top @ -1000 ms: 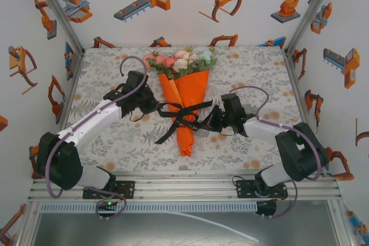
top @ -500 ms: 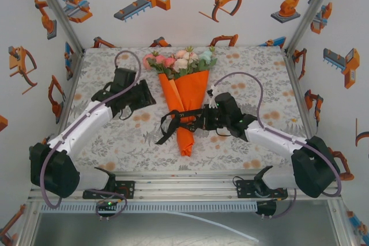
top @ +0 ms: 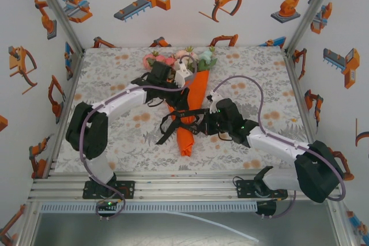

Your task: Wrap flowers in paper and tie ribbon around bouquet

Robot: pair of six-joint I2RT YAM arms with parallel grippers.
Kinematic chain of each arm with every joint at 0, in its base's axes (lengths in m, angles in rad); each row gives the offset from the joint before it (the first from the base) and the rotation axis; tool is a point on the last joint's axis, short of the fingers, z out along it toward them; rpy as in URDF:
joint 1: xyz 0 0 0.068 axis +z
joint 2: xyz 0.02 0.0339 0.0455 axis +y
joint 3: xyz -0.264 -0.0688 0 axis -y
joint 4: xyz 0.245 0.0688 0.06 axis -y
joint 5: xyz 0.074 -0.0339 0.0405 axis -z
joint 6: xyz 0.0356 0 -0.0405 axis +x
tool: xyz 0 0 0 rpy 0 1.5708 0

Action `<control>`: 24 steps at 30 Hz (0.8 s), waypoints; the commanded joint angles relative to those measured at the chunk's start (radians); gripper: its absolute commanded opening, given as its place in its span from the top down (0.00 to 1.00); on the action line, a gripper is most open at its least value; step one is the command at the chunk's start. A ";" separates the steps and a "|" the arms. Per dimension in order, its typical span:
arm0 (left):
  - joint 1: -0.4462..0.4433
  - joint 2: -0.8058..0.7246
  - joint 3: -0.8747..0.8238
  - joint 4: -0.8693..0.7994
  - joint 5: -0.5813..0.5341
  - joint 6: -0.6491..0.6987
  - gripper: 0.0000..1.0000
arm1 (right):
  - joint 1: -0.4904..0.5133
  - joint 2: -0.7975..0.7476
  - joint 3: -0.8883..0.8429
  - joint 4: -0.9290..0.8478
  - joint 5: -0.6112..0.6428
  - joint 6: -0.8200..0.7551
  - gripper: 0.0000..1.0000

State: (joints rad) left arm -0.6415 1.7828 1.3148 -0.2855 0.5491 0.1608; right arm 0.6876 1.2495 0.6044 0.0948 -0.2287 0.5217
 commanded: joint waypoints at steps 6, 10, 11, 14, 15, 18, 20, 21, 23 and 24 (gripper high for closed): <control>-0.047 0.068 0.026 0.029 0.068 0.113 0.49 | 0.011 0.008 -0.009 0.072 0.005 -0.010 1.00; -0.058 0.099 0.025 0.033 0.038 0.118 0.48 | 0.010 0.010 -0.010 0.077 -0.001 -0.007 1.00; -0.060 0.105 0.021 0.034 0.012 0.125 0.47 | 0.010 0.009 -0.011 0.081 -0.005 -0.007 1.00; -0.070 0.108 0.008 0.047 -0.043 0.149 0.39 | 0.010 0.011 -0.013 0.095 -0.022 -0.006 1.00; -0.071 0.110 0.006 0.049 -0.047 0.149 0.39 | 0.010 0.014 -0.012 0.100 -0.027 -0.005 1.00; -0.071 0.116 0.002 0.048 -0.036 0.148 0.42 | 0.010 0.016 -0.011 0.098 -0.025 -0.006 1.00; -0.072 0.119 -0.007 0.049 -0.035 0.149 0.44 | 0.010 0.014 -0.010 0.094 -0.021 -0.007 1.00; -0.072 0.118 -0.010 0.045 -0.039 0.151 0.46 | 0.010 0.011 -0.010 0.093 -0.018 -0.008 1.00; -0.073 0.118 -0.017 0.038 -0.051 0.159 0.48 | 0.010 0.008 -0.011 0.090 -0.017 -0.010 1.00; -0.072 0.116 -0.021 0.035 -0.059 0.163 0.49 | 0.010 0.006 -0.010 0.087 -0.014 -0.011 1.00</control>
State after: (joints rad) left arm -0.7124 1.8874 1.3132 -0.2493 0.5045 0.2855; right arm 0.6907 1.2583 0.6025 0.1555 -0.2455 0.5220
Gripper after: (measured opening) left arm 0.517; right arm 0.003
